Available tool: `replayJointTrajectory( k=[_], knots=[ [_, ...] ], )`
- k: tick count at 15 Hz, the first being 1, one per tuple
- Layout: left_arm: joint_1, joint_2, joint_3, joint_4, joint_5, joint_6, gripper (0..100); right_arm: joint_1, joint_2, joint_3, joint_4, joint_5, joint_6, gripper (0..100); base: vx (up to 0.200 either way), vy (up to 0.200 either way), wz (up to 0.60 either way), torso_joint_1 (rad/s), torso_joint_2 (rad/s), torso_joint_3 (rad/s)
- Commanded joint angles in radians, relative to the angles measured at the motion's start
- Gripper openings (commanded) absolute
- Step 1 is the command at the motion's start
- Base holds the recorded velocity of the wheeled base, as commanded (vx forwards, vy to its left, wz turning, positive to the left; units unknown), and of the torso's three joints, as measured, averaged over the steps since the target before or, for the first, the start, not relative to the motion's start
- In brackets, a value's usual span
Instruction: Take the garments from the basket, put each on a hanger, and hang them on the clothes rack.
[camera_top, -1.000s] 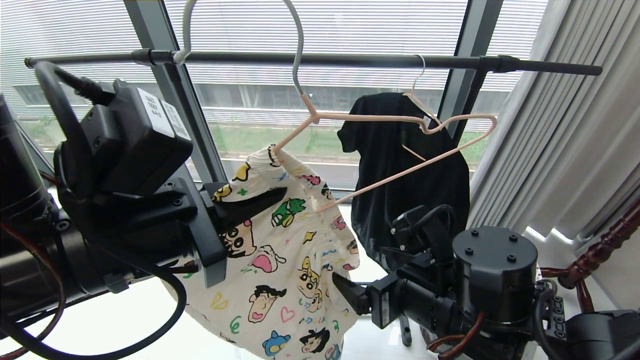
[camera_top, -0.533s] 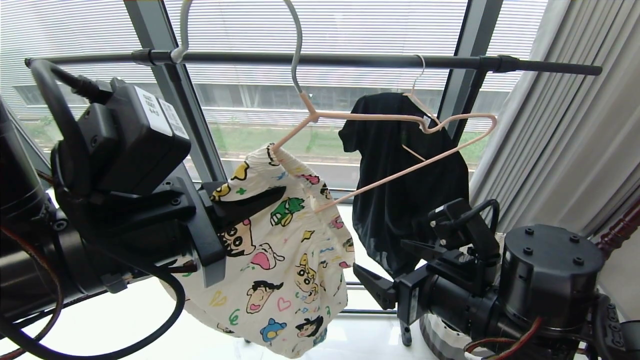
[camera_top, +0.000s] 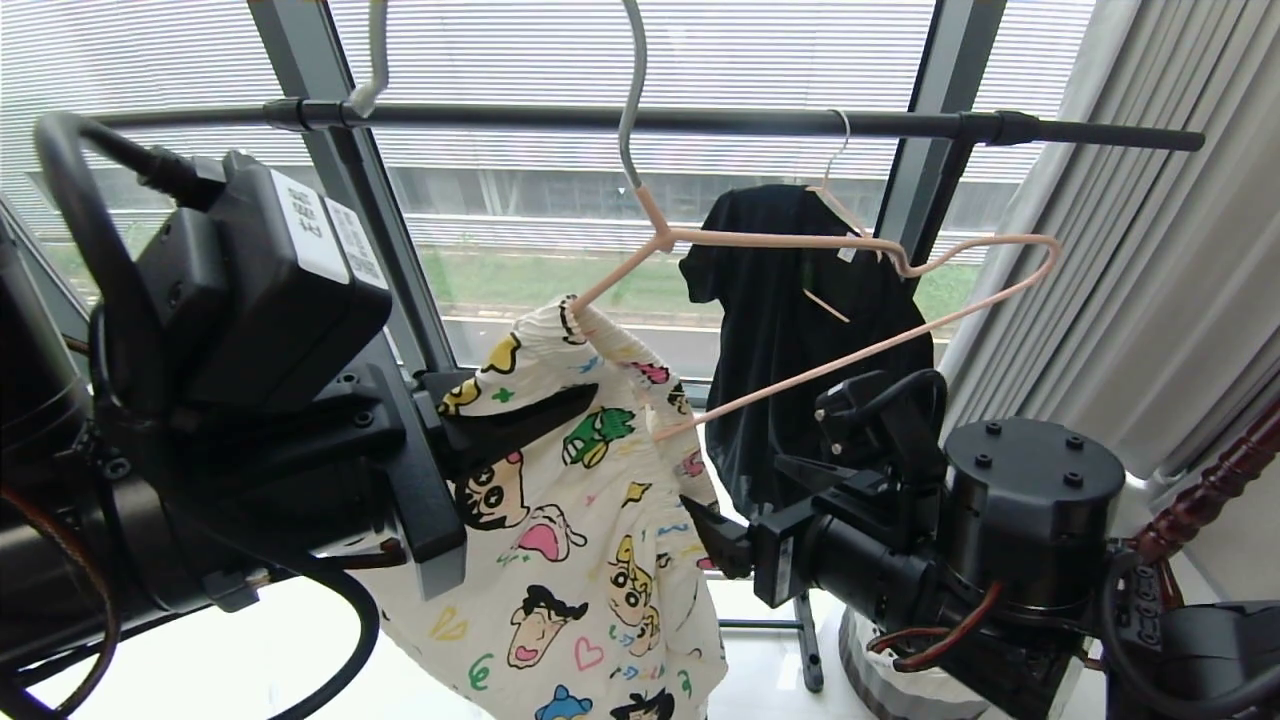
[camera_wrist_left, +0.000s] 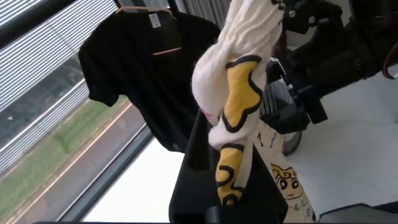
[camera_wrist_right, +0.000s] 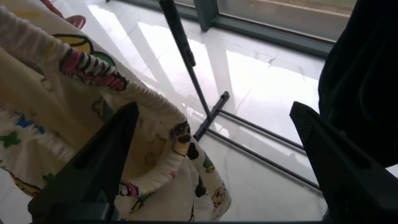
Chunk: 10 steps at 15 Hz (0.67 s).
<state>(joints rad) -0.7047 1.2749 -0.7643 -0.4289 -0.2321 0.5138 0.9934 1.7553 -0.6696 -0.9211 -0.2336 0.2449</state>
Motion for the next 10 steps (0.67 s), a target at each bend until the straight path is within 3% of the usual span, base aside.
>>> replayJointTrajectory(
  k=[1,5,10],
  knots=[
    [-0.001,0.001,-0.004,-0.001,0.014,-0.001,0,-0.001,0.032,0.03,-0.001,-0.009,-0.026,100,0.0,0.0,0.0,0.0,0.0,0.0],
    [-0.001,0.006,-0.006,-0.001,0.024,-0.003,0,-0.018,0.032,0.102,-0.024,-0.019,-0.098,100,0.0,0.0,0.0,0.0,0.0,0.0],
    [0.021,0.008,0.005,-0.001,0.025,-0.005,0,-0.21,0.023,0.11,-0.087,-0.019,-0.23,100,0.0,0.0,0.0,0.0,0.0,0.0]
  ],
)
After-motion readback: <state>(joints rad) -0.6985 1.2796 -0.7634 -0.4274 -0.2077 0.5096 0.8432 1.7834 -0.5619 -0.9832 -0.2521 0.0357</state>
